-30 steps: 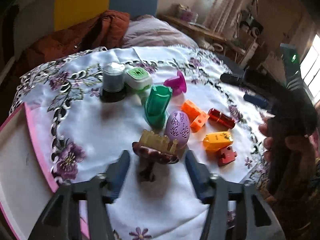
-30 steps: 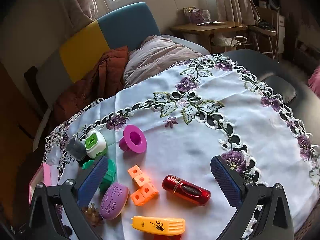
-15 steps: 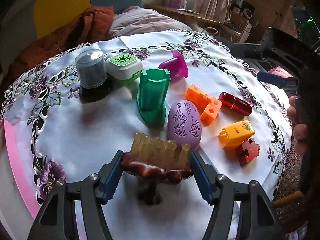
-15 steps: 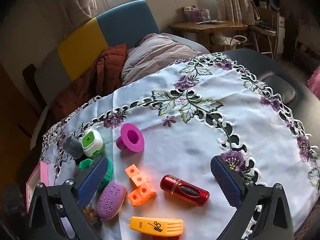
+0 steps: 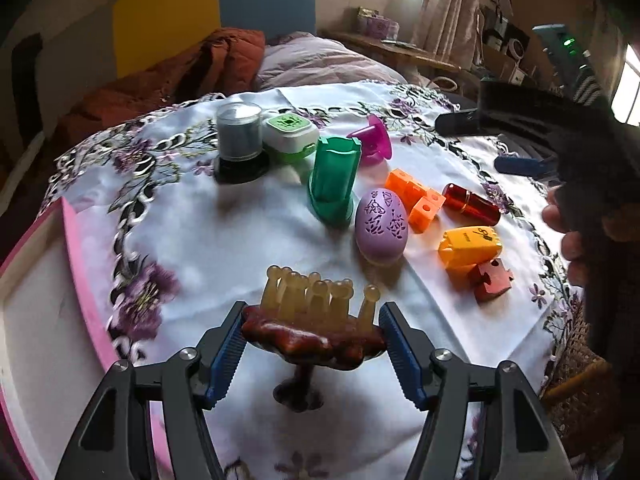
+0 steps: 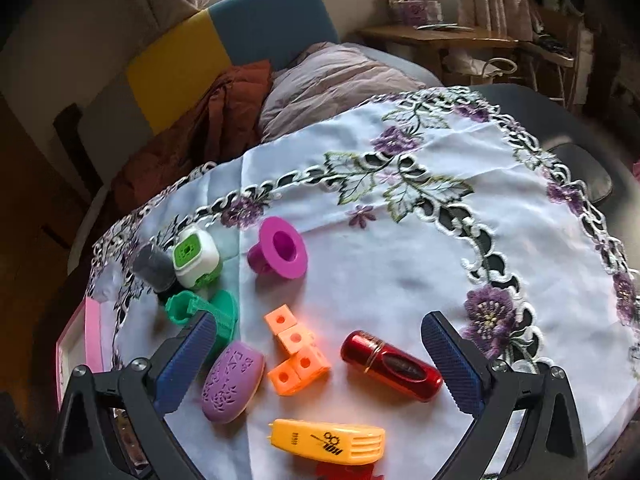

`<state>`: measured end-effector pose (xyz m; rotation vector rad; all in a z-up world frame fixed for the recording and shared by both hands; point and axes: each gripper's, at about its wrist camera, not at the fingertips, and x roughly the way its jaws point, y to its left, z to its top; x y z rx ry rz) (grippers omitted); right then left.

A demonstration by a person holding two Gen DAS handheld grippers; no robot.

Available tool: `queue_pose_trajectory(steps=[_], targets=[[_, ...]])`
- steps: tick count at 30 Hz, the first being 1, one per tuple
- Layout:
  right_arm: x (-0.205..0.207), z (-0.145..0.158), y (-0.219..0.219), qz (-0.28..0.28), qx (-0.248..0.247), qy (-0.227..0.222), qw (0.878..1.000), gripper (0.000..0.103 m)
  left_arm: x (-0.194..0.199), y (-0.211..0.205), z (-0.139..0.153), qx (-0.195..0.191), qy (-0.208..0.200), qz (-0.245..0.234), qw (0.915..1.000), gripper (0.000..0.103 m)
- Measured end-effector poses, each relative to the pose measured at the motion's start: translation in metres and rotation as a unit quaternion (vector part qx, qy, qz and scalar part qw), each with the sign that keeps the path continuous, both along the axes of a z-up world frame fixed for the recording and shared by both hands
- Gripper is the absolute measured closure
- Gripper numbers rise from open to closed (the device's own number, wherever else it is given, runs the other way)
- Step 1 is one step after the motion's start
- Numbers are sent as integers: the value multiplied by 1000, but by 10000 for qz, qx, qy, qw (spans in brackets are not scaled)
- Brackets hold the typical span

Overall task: Organize rigid objects
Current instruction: 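Lift the brown peg stand with the left gripper while the right gripper reaches the green cup, then lower the peg stand into the tray and open the left gripper while the right grasps the green cup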

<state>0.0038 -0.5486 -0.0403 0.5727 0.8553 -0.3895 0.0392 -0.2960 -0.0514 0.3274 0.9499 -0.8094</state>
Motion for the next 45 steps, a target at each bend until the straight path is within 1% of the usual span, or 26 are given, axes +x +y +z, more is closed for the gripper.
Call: queue_pose_trajectory(steps=[8,14,22,25,28,30,31,33,35,36,38,40,41,42,45], targets=[[11,-1,22,582,-100,34,9982,0,-12,26,14,-192,-52,243,9995,36],[22,-5,47,1126,-398,247,9925,0,-15,46,30,-383,-121,425,9983,36],[29,-15,63,1396,-668,589,9862,0,-21,72,45,-629,-187,622,9959,36],[36,-16,70,1482,-785,635,9838,0,-20,84,49,-714,-121,720,9948,36],[47,-12,77,1601,-780,495,9828,0,-13,104,53,-895,-2,927,9917,36],[56,-11,82,1647,-926,457,9809,0,-6,117,56,-983,73,1100,9890,36],[63,-12,84,1644,-981,461,9804,0,-2,126,58,-1033,97,1222,9871,36],[76,-17,86,1642,-928,466,9809,0,8,144,59,-1095,126,1462,9831,36],[86,-23,89,1647,-976,510,9802,1,20,166,59,-1091,124,1764,9782,36],[90,-26,90,1639,-981,532,9801,4,27,178,58,-1070,130,1923,9754,36],[97,-35,91,1635,-981,601,9798,16,38,196,55,-1031,143,2176,9705,36],[101,-46,93,1731,-972,742,9773,63,49,215,51,-1020,213,2410,9649,36],[101,-49,94,1776,-1005,778,9759,63,54,222,49,-1036,241,2486,9627,36],[100,-49,95,1785,-1045,748,9755,65,59,229,47,-1035,274,2568,9605,36],[99,-42,99,1933,-1094,613,9731,65,74,245,39,-1047,378,2722,9558,36]])
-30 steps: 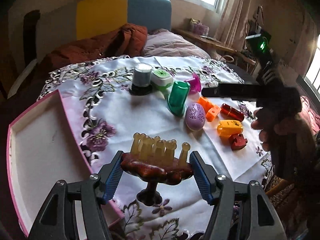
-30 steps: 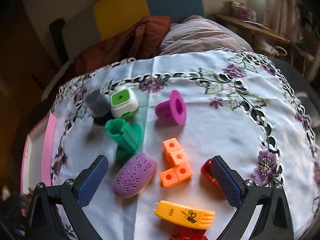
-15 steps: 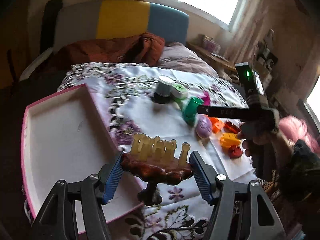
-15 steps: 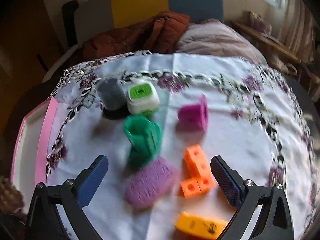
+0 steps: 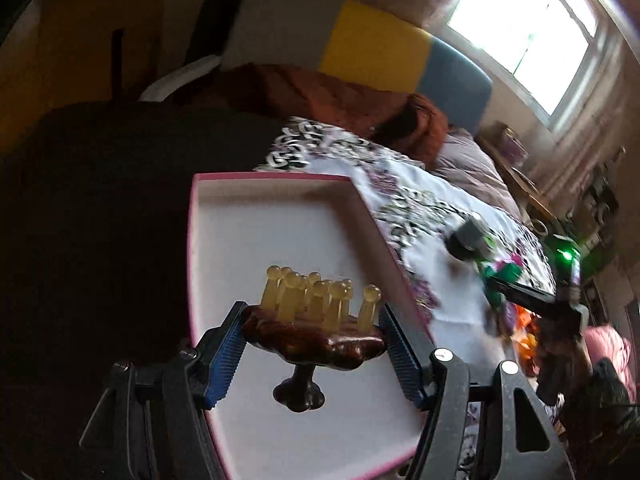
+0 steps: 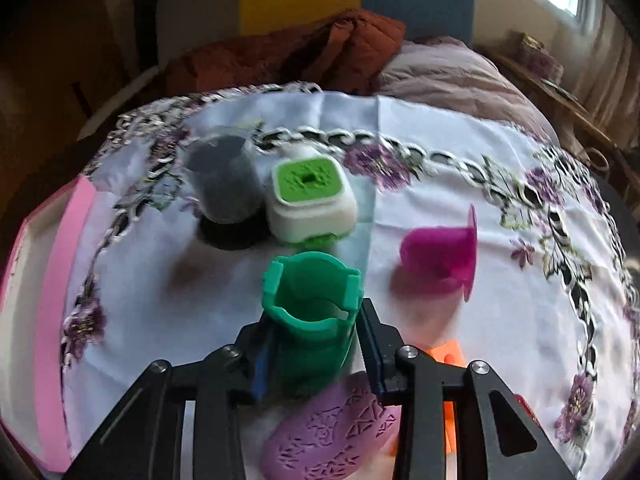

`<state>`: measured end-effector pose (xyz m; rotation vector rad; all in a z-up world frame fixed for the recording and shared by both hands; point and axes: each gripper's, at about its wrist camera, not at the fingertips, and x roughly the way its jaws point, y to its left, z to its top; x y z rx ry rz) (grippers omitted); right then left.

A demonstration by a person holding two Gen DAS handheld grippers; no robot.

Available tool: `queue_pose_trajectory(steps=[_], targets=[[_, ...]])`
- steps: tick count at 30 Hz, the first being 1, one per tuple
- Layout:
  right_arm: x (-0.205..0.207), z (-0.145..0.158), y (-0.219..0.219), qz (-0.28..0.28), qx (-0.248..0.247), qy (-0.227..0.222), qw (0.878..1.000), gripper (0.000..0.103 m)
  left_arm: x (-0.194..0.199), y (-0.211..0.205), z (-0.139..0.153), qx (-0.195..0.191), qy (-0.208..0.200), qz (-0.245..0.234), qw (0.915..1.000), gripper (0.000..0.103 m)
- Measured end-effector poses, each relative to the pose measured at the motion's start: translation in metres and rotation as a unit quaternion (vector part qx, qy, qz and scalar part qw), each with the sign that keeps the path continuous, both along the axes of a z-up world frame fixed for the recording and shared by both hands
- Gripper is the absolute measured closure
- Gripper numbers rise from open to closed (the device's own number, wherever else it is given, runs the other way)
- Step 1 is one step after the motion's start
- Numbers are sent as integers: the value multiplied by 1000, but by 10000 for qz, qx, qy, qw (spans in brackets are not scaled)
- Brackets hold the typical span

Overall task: Organize rigid objects
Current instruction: 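Lower the peg stand into the tray and open the left gripper while the right grasps the green cup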

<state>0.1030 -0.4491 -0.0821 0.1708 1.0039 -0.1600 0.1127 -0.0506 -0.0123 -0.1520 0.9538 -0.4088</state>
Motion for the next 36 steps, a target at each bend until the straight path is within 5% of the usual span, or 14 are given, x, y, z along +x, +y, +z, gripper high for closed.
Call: queue_pose_trajectory(steps=[7,22,29,36], targets=[[0,6,9,219,100,-47,9997,65,36,11,-11,-52,156,86,9998,36],[2,7,26,592,-9,-56,9982,65,131,-12,-39,968,335,434,9938,36],[3,8,27,610,-138,-76,9980,65,114,1,-24,801,134,448,9957,27],[2,13,25,501,-226,-164,9984,65,45,29,3,745,-326,649,9946,27]])
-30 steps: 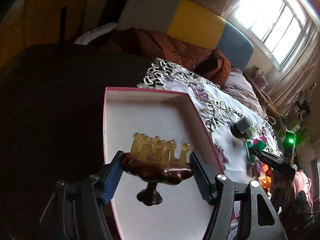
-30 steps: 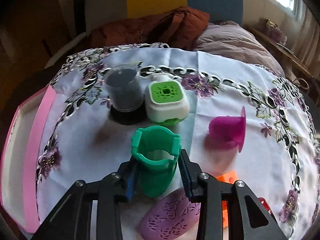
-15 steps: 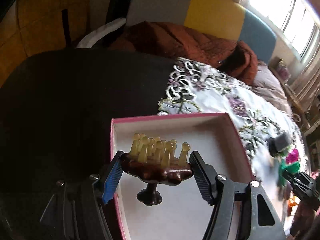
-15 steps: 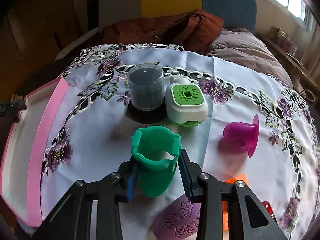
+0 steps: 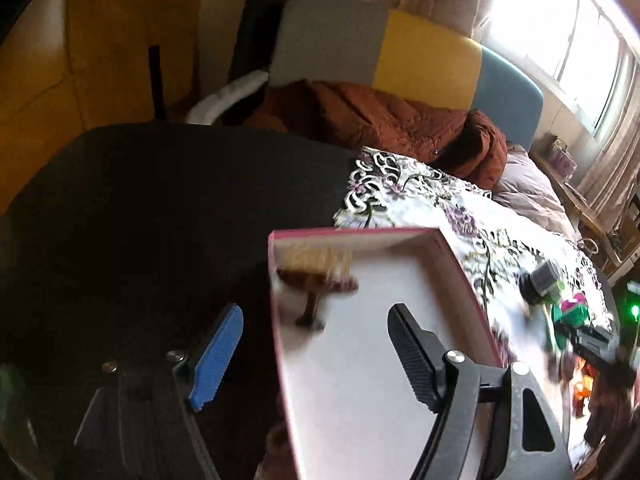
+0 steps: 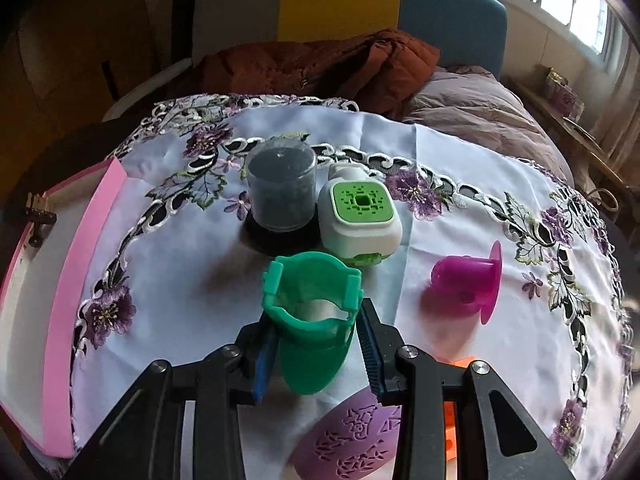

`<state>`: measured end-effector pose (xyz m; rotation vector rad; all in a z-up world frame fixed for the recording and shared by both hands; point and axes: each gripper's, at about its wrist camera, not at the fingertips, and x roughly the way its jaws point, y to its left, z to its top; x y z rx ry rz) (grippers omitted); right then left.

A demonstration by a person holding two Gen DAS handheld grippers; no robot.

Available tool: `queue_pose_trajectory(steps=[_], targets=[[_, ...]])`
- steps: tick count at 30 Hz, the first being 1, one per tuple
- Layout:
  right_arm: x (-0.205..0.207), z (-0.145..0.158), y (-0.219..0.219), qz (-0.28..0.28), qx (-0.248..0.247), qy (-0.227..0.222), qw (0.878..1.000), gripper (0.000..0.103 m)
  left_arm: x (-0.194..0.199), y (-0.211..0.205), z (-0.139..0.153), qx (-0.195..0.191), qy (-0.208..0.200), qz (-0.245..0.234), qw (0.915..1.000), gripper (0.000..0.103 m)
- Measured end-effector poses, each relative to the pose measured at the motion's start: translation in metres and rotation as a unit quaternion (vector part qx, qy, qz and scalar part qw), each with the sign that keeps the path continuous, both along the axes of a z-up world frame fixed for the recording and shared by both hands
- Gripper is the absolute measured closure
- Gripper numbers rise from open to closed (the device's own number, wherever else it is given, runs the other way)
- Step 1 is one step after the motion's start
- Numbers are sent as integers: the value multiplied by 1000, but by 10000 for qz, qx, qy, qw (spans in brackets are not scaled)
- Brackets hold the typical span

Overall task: Organize rigid objects
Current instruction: 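Lower the peg stand into the tray and open the left gripper while the right grasps the green cup, then carry the green cup into the tray and open the right gripper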

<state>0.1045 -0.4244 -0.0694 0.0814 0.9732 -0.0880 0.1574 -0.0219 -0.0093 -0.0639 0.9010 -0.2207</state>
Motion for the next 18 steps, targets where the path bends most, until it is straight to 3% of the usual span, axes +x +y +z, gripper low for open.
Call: queue_pose_trajectory(steps=[9,18], targets=[[-8,12,21,318,154,-187,9992,65,-85,30,-5,-22,-67,290,9996,28],[-19,44,96,1071,407,-462,9923,65,-102,29,3,-269,-75,127,9995,28]])
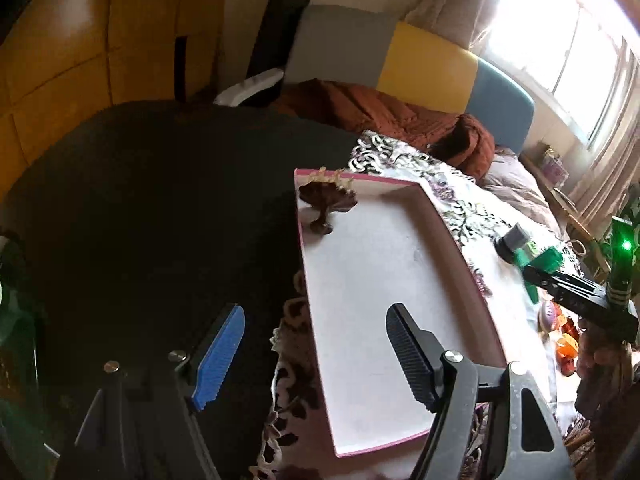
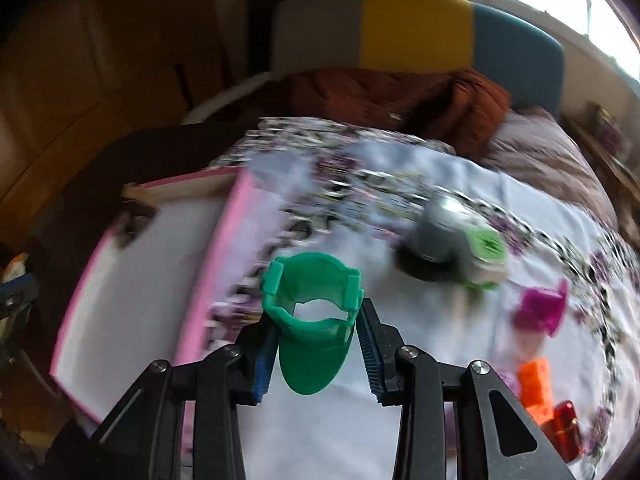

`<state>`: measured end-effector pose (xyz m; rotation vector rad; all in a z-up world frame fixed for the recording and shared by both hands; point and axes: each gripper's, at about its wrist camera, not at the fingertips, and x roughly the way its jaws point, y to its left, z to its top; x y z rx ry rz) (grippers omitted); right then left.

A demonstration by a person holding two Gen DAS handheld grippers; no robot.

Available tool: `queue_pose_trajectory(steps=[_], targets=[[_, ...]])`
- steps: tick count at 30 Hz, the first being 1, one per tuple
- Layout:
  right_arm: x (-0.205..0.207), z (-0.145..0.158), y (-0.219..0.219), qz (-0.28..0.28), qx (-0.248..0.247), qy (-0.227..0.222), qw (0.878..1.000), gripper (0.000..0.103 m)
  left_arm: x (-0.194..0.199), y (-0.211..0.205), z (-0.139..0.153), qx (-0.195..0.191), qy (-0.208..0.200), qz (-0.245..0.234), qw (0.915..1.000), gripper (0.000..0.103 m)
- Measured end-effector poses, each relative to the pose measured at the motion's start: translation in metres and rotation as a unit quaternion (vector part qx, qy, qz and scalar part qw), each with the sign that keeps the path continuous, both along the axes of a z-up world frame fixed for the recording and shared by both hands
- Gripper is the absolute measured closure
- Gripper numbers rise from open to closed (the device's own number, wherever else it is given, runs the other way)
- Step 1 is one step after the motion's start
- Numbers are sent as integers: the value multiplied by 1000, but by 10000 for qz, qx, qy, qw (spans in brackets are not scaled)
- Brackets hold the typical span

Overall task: Organize rigid objects
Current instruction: 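Carry the green cup into the tray and open the right gripper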

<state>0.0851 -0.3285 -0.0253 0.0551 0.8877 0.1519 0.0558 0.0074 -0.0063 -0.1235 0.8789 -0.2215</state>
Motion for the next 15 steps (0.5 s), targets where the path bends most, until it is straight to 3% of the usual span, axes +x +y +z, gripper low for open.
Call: queue_pose_trajectory(steps=[8,15], targets=[[1,20,90,938,70,-148,9955,65,-8,3,5,48,-98,49,9999,28],[14,19,150,1351,96,-8,9908,65,-14,11,9,214,-188,149,9995,28]])
